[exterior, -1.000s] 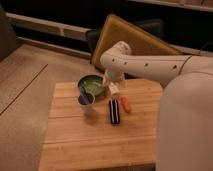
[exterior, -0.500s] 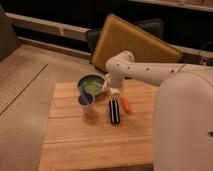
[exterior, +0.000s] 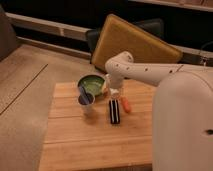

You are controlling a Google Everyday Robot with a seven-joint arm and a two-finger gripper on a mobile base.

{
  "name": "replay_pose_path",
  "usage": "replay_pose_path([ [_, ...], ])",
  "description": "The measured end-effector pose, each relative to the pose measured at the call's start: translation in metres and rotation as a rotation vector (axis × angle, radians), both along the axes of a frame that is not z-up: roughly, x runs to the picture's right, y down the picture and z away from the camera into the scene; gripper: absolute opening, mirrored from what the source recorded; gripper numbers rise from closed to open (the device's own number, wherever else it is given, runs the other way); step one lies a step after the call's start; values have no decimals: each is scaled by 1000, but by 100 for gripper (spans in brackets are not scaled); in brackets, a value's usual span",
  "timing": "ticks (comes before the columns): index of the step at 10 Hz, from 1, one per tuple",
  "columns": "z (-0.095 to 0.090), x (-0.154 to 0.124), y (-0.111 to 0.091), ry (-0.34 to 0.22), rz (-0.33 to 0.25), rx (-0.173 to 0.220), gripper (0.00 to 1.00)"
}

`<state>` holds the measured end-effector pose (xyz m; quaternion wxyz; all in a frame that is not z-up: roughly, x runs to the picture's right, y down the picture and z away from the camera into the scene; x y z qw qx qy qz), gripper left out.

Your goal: Push the ceramic bowl across the table

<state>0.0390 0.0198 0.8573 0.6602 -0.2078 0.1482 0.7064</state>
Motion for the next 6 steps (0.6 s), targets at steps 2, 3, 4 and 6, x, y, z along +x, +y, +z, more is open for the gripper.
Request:
replay_pose_path([
  [2, 14, -14, 2, -22, -39, -17, 65],
  [3, 26, -25, 3, -39, -74, -31, 65],
  [4, 33, -30, 5, -48, -93, -43, 65],
  [6, 45, -45, 8, -76, -130, -70, 65],
])
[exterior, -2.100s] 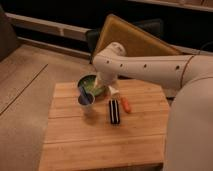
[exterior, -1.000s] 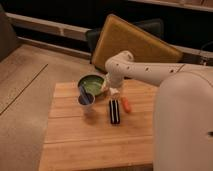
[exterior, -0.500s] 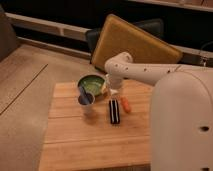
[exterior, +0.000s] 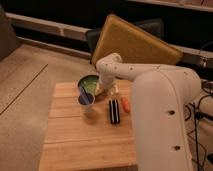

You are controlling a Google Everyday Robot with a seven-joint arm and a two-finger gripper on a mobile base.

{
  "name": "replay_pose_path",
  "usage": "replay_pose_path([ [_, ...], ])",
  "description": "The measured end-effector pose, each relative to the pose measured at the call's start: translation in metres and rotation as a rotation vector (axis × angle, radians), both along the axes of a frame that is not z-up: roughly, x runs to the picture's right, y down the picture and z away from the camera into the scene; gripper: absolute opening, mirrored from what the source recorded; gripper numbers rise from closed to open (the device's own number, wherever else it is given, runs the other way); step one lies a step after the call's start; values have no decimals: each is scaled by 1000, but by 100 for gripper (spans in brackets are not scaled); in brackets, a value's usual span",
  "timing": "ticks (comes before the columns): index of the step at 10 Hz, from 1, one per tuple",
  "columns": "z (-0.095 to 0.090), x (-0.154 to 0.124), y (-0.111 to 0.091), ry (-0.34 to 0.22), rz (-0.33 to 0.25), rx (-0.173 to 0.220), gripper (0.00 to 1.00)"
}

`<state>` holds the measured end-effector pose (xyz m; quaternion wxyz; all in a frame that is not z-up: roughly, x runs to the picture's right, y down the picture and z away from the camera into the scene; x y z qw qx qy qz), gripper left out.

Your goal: Push the ceramic bowl across the table

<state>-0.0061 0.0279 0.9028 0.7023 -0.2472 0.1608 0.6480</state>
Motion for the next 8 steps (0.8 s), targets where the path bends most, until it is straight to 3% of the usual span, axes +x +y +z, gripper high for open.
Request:
replay_pose_path([
  [4, 26, -36, 7, -68, -74, -76, 65],
  [8, 41, -58, 12, -125, -95, -129, 65],
])
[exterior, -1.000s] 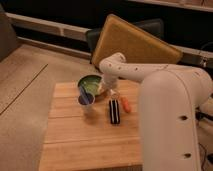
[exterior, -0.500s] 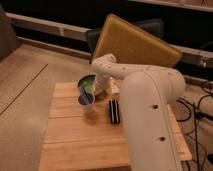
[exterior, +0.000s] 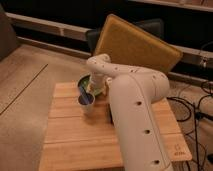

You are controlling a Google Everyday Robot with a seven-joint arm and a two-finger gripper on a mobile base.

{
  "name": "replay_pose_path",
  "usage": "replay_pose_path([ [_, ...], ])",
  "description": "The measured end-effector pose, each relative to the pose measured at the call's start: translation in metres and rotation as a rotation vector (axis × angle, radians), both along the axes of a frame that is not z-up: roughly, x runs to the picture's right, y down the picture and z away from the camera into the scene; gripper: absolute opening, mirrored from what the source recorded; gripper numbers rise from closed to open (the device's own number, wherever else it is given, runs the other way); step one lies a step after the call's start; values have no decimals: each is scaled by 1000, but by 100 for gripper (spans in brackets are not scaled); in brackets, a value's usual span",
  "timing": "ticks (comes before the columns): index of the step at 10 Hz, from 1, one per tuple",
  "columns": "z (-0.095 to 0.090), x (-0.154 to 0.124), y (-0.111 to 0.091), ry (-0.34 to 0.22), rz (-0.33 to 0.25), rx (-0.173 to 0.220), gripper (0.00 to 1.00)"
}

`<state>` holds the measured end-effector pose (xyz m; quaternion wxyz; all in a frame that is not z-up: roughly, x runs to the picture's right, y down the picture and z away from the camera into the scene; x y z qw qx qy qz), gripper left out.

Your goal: Push the ceramic bowl across the table

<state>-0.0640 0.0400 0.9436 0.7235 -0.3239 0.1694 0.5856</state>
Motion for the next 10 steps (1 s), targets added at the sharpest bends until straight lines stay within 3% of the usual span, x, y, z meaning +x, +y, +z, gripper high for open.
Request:
replay_pose_path([
  [2, 10, -2, -2, -11, 0, -7, 65],
  [5, 26, 10, -18, 3, -28, 27, 65],
  [10, 27, 11, -24, -3, -15, 35, 65],
])
